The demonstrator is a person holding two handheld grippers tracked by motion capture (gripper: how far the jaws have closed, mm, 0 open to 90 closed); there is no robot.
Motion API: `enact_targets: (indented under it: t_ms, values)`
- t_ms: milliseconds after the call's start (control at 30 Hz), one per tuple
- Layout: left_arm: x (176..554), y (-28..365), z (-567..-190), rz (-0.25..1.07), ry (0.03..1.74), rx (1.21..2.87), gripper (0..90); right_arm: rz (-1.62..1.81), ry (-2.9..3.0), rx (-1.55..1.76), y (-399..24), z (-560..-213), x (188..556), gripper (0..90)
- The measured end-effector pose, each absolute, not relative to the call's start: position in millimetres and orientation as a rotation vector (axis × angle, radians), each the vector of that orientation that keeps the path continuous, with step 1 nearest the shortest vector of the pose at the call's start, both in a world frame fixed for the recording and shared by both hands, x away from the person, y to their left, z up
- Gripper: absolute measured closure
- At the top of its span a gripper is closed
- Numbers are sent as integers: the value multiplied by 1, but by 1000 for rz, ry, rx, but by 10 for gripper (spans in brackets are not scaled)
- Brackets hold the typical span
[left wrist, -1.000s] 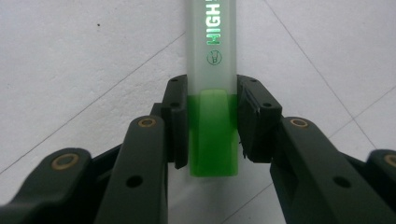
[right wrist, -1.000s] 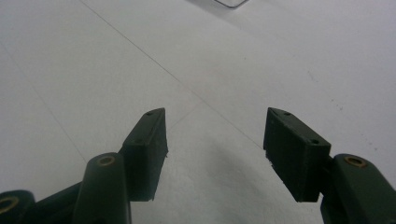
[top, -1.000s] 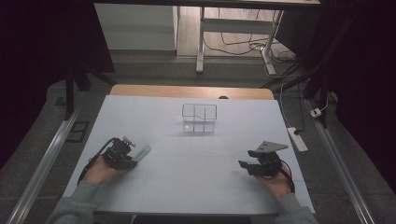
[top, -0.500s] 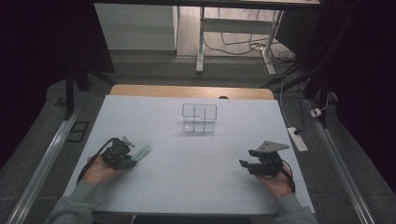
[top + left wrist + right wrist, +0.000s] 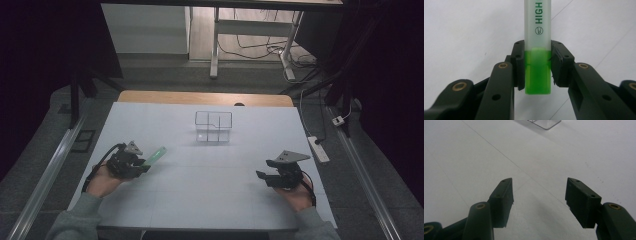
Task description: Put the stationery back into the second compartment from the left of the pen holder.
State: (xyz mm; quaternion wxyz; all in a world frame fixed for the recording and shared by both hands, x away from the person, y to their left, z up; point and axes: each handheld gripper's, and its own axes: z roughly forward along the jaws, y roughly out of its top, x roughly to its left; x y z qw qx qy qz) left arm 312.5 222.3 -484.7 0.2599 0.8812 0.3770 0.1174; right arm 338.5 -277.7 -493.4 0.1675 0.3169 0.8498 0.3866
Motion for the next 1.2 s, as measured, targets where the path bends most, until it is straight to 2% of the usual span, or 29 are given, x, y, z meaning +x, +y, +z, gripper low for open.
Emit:
enact_targets:
  t_ms: [600,1200]
  values:
    - [321,181,-467,357,823,2408,665,1106,2424,876,-273,-493,339,371]
    - [330,138,-466,355,638,2477,665,1123,2446,825,-264,-489,336,337]
